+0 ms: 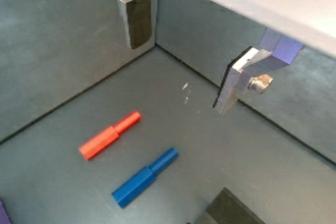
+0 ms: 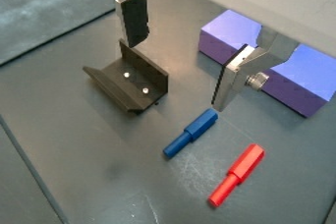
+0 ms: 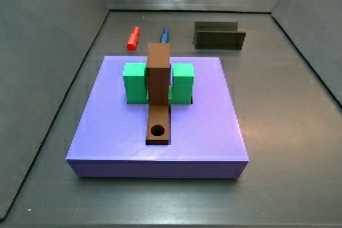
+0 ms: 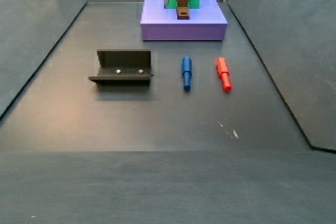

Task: Pick up the blue object. Move up. Place the blue object on the fixture. Regrasp the blue object. Move to above the board. Insert the blue object.
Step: Pick up the blue object.

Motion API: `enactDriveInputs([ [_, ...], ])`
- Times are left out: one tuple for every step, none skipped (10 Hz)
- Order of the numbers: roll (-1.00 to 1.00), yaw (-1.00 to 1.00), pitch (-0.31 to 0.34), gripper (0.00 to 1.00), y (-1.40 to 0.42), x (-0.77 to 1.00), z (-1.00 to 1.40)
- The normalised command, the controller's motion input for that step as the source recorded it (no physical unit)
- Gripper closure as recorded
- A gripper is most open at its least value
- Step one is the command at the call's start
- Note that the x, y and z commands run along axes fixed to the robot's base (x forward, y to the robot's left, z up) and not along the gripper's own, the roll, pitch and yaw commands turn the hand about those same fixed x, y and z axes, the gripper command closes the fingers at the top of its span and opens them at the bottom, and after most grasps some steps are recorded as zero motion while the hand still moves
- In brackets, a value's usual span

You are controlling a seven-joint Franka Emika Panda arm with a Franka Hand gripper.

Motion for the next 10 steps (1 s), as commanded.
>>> enactDriveInputs([
  [0.0,0.0,0.0,0.0,0.0,0.0,-0.02],
  [0.0,0.0,0.0,0.0,0.0,0.0,-0.02],
  [0.0,0.0,0.0,0.0,0.0,0.0,-0.03],
  [0.0,0.0,0.0,0.0,0.0,0.0,-0.03],
  [0.0,0.0,0.0,0.0,0.0,0.0,-0.04],
  [0.0,0.0,0.0,0.0,0.0,0.0,-0.04],
  [0.0,0.0,0.0,0.0,0.0,0.0,-0.04],
  [0.0,0.0,0.0,0.0,0.0,0.0,-0.05],
  [0.0,0.0,0.0,0.0,0.0,0.0,-0.06],
  [0.0,0.0,0.0,0.0,0.0,0.0,-0.07],
])
